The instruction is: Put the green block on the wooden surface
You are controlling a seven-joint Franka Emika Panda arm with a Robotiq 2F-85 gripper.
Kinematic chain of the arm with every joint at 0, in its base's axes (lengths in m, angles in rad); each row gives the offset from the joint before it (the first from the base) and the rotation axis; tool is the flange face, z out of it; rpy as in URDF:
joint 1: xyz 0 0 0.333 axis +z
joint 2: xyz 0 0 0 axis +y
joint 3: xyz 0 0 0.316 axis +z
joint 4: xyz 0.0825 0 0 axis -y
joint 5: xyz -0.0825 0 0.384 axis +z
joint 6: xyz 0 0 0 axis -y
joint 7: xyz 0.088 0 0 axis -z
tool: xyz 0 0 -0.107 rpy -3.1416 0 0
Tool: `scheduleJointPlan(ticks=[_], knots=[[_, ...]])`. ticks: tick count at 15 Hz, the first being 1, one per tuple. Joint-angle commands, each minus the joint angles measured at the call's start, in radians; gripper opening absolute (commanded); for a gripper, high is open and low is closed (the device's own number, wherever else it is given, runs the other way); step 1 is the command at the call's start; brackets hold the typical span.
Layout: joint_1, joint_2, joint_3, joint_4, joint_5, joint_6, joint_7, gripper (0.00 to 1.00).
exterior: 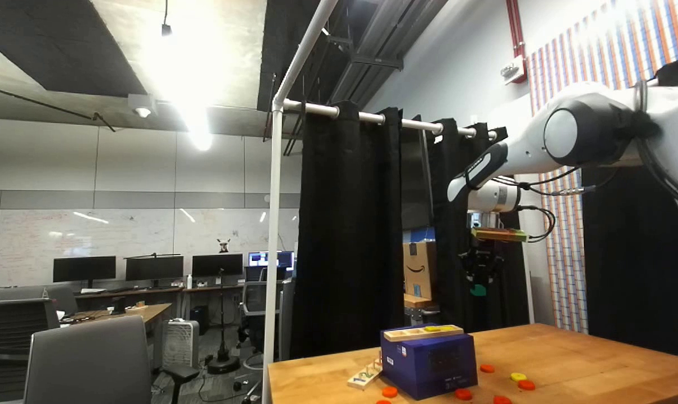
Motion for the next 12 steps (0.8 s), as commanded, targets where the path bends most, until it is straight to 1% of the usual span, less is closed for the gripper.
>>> scheduleJointPlan(ticks=[1,6,12], knots=[[0.062,-0.131,0.0,-0.087,-0.008,-0.045,0.079,0.12],[0.13,-0.188,0.026,-0.113,0.017,-0.087,0.153,0.12],[0.186,-0.167,0.062,-0.113,0.055,-0.092,0.199,0.12]])
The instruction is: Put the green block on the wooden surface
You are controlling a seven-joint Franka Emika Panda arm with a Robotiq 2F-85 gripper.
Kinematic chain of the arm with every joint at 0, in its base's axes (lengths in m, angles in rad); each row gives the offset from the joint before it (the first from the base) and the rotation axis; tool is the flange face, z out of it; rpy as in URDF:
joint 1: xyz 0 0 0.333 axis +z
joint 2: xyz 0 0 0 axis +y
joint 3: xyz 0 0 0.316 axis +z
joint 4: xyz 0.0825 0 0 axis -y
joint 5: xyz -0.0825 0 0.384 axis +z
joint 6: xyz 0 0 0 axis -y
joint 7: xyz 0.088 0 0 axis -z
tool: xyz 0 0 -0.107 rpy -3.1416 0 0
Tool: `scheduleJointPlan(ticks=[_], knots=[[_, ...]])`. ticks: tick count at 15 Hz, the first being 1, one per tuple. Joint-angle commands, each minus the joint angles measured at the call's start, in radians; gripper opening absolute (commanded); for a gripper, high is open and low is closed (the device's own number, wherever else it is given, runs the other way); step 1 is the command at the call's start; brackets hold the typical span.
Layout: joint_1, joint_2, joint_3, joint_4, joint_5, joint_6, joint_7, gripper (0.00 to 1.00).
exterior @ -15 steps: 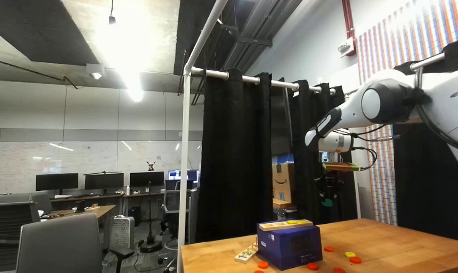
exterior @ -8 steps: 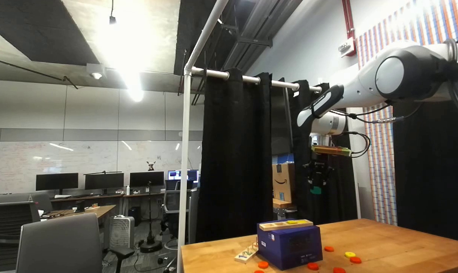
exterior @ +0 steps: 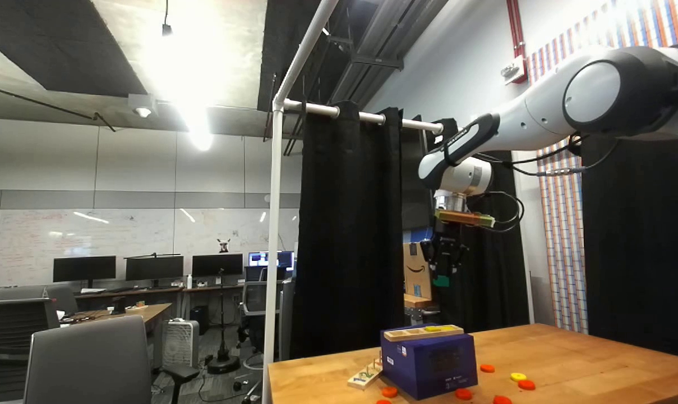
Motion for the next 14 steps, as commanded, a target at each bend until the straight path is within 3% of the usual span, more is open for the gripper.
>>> scheduleJointPlan(ticks=[1,14], knots=[[0.026,-0.001,0.015,-0.011,0.045,-0.006,0.026,0.12],[0.047,0.128,0.038,0.009,0.09,-0.015,0.014,0.12]])
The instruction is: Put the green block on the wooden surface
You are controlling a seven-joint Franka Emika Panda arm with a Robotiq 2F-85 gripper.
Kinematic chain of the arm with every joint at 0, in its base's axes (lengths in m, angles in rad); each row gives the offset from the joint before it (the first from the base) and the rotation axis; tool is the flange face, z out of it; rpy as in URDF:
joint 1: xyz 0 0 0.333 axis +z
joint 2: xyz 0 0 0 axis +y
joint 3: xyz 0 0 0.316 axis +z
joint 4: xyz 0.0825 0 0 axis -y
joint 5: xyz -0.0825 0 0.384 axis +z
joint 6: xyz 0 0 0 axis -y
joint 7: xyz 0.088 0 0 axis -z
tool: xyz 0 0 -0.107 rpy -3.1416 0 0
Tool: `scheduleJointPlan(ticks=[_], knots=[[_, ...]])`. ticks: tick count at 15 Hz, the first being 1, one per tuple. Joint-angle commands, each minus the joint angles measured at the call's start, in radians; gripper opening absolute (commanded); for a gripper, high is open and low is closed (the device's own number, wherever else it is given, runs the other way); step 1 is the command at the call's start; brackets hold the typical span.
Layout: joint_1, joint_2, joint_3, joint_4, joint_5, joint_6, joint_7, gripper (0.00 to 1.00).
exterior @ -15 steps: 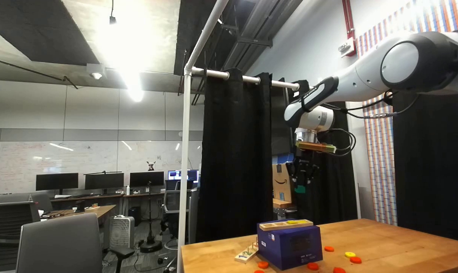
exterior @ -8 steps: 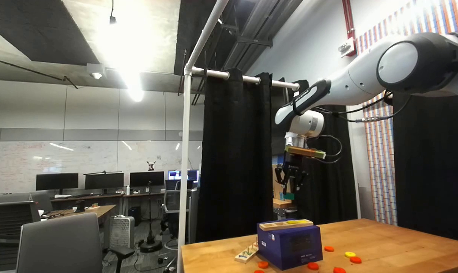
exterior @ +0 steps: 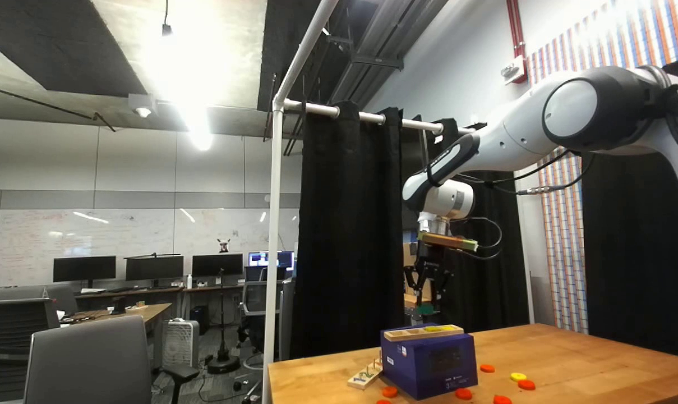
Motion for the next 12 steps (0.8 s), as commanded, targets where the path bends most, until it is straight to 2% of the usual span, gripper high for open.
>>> scheduleJointPlan(ticks=[1,12], knots=[[0.009,0.041,0.009,0.04,0.022,-0.017,-0.001,0.12],[0.028,0.13,0.028,0.125,0.005,-0.038,0.001,0.12]])
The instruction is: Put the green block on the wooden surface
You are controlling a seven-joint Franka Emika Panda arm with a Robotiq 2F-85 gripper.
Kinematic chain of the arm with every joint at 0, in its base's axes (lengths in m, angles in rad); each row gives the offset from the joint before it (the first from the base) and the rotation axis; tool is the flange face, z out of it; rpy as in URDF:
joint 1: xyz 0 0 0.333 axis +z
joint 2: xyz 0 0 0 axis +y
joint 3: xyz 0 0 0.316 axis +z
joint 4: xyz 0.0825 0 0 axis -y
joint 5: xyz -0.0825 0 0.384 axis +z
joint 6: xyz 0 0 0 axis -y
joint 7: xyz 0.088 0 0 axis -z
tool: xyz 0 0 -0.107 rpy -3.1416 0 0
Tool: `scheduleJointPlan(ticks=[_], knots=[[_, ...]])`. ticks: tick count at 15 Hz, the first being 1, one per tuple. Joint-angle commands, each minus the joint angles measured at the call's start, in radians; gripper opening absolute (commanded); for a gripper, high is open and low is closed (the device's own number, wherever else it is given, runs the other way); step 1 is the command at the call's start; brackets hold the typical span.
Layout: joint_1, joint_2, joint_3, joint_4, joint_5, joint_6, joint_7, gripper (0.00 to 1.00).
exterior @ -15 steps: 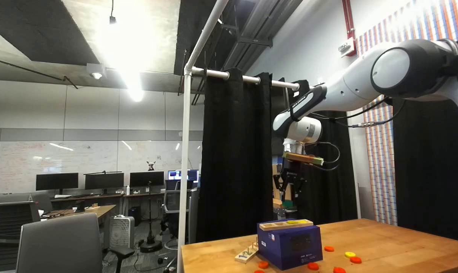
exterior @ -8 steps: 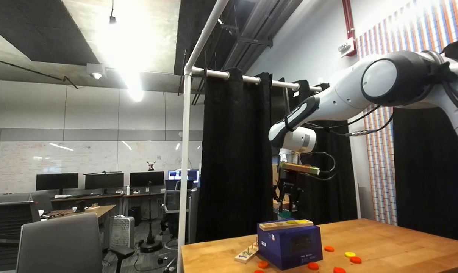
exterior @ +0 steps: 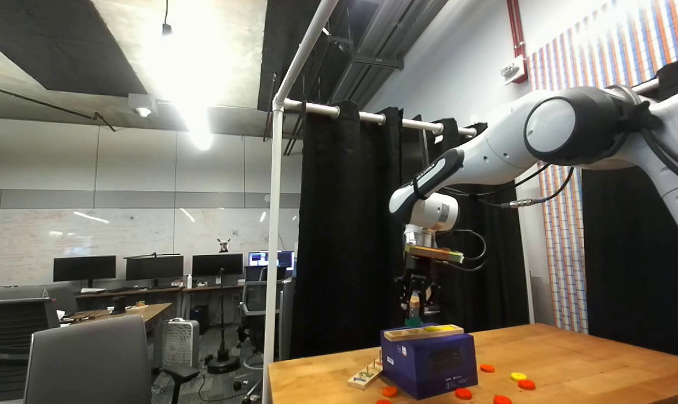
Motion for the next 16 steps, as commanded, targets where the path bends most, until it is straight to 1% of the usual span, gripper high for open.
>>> scheduleJointPlan(ticks=[1,7,16], knots=[[0.001,0.045,-0.001,0.078,0.003,-0.038,0.001,0.12],[-0.004,0.088,-0.003,0.126,0.002,-0.051,-0.001,0.12],[-0.022,0.108,-0.016,0.14,-0.002,-0.05,-0.006,0.12]])
